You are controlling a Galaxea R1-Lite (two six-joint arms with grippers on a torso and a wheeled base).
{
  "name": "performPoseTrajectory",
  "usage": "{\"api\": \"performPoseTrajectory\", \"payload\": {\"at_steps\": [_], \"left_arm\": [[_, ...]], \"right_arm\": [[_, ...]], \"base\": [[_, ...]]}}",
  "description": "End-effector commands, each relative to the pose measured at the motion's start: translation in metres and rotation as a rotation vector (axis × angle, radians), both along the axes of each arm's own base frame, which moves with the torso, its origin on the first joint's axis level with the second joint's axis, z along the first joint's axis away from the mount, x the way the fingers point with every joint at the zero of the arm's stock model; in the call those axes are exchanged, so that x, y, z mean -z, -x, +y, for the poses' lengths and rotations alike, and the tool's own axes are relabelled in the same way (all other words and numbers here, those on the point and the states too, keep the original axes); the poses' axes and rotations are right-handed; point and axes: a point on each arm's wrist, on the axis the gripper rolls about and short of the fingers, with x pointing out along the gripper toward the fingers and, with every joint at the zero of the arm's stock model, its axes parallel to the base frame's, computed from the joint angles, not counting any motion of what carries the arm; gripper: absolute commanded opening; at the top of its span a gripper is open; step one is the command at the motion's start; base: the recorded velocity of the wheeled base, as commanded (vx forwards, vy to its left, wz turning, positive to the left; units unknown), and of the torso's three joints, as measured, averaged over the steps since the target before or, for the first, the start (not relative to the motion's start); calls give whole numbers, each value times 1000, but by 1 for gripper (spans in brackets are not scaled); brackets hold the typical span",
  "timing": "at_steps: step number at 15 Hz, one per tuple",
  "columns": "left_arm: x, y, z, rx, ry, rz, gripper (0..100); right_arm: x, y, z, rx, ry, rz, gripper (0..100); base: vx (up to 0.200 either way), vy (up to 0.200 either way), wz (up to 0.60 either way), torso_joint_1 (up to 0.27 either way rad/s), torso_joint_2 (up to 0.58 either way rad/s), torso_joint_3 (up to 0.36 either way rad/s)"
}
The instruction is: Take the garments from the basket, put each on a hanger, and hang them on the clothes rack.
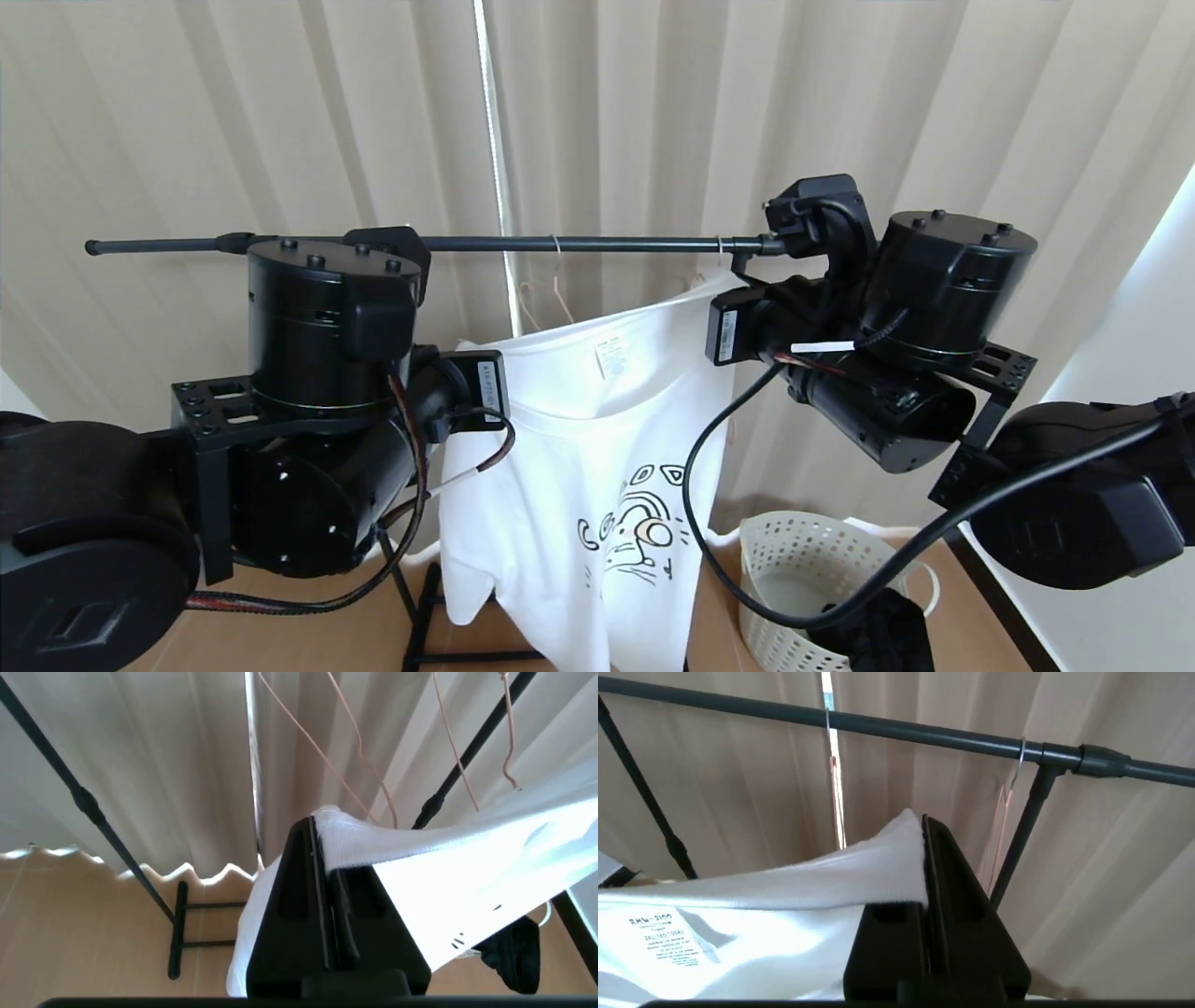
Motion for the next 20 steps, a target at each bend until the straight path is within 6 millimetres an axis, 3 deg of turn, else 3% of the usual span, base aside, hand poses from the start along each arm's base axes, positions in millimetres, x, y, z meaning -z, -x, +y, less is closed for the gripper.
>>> {"api": "performPoseTrajectory", "payload": {"at_steps": [1,7,11,14,16,20], "left_arm": [[-2,-3,-1,-4,4,-5,0],[-4,-36,-15,12,6,-12,0],[-20,-58,-23,93,-15,-58,0],[-23,-59,-27,169,-2,-61,0],[-24,-58,-28,201,9,-60,0],[-23,-57,-27,235,18,-53,0]], "right_arm": [[-4,10,-4,-9,40,-6,0],[-8,78,-5,-169,249,157,0],[9,113,32,-331,262,233,0],[24,120,53,-378,257,274,0],[23,123,63,-394,211,290,0],[21,121,66,-387,174,309,0]], "base": [[0,0,0,0,0,0],[0,0,0,0,0,0],[0,0,0,0,0,0],[0,0,0,0,0,0],[0,0,0,0,0,0],[0,0,0,0,0,0]]}}
